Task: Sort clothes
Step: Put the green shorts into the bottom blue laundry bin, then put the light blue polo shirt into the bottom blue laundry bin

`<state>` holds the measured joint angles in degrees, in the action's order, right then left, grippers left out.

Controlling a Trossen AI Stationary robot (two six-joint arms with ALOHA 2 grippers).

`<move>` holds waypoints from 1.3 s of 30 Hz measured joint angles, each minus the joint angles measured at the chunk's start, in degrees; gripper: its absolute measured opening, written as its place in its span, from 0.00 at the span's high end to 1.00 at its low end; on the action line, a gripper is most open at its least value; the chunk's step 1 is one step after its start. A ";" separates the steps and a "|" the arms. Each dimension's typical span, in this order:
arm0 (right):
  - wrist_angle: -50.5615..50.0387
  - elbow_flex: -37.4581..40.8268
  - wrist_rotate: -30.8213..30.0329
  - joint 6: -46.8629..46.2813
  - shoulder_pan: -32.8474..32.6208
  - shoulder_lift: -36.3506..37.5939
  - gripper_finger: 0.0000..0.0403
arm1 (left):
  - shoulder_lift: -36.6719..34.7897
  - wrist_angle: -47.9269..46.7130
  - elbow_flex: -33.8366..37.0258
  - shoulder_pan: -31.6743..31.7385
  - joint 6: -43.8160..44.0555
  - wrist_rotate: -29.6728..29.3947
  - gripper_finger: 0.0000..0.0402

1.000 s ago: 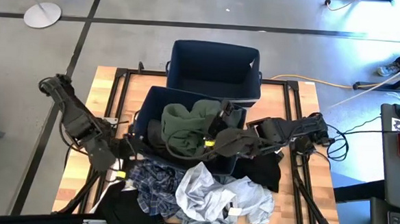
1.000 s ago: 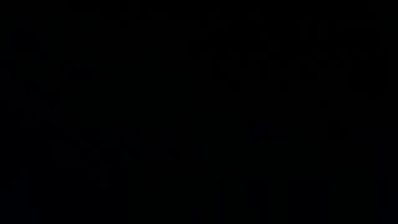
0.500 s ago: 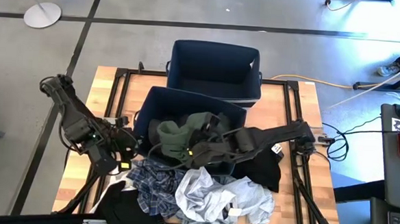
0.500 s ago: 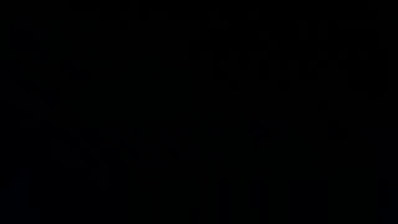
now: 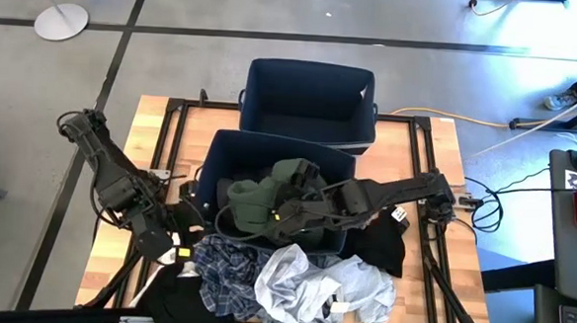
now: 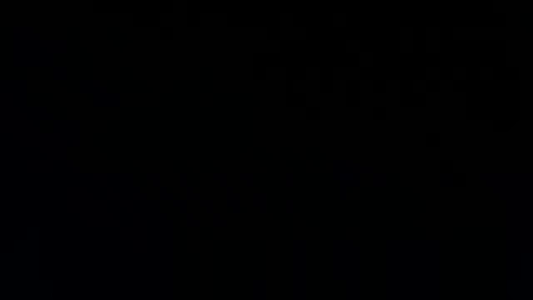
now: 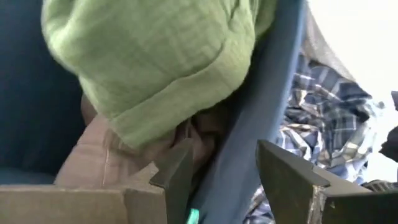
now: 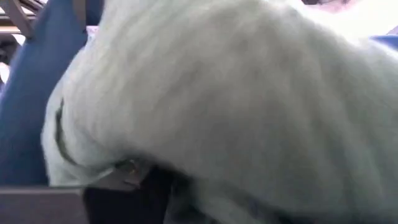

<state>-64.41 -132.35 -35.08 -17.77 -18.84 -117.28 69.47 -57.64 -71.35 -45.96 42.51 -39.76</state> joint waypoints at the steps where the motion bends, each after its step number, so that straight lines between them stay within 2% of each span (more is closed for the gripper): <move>1: -0.21 -0.05 -0.51 -0.07 -0.01 0.45 0.43 | 0.00 0.28 0.00 0.29 -0.75 0.01 0.59; 5: -0.46 -0.09 -0.21 -2.70 -0.32 1.23 0.40 | -0.04 -0.84 0.00 1.68 -1.01 -0.05 0.59; 14: -3.81 0.04 7.76 -5.63 -0.32 2.59 0.28 | -0.04 -0.53 0.00 3.17 -3.57 -0.20 0.59; 19: -3.25 -0.16 7.77 -9.16 -4.34 7.22 0.27 | -0.05 -0.49 0.00 3.15 -4.28 -0.27 0.59; 24: -3.53 -0.07 8.17 -12.67 -11.64 7.99 0.27 | -0.07 -0.45 0.00 3.11 -4.29 -0.29 0.59; 28: -5.84 -0.07 5.24 -18.43 -18.84 8.18 0.27 | -0.07 -0.43 0.00 3.11 -4.16 -0.29 0.59; 32: -11.18 0.07 1.50 -27.99 -25.45 7.54 0.27 | -0.09 -0.43 -0.02 3.11 -4.13 -0.29 0.59; 36: -14.58 3.11 -5.00 -38.34 -31.27 7.57 0.27 | -0.09 -0.41 -0.02 3.11 -4.45 -0.29 0.59; 39: -17.10 5.93 -7.57 -45.11 -34.85 7.52 0.27 | -0.09 -0.40 -0.02 3.11 -4.49 -0.29 0.59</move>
<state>-81.51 -126.42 -42.65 -62.88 -53.68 -109.76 69.38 -58.04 -71.37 -42.85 38.02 -40.05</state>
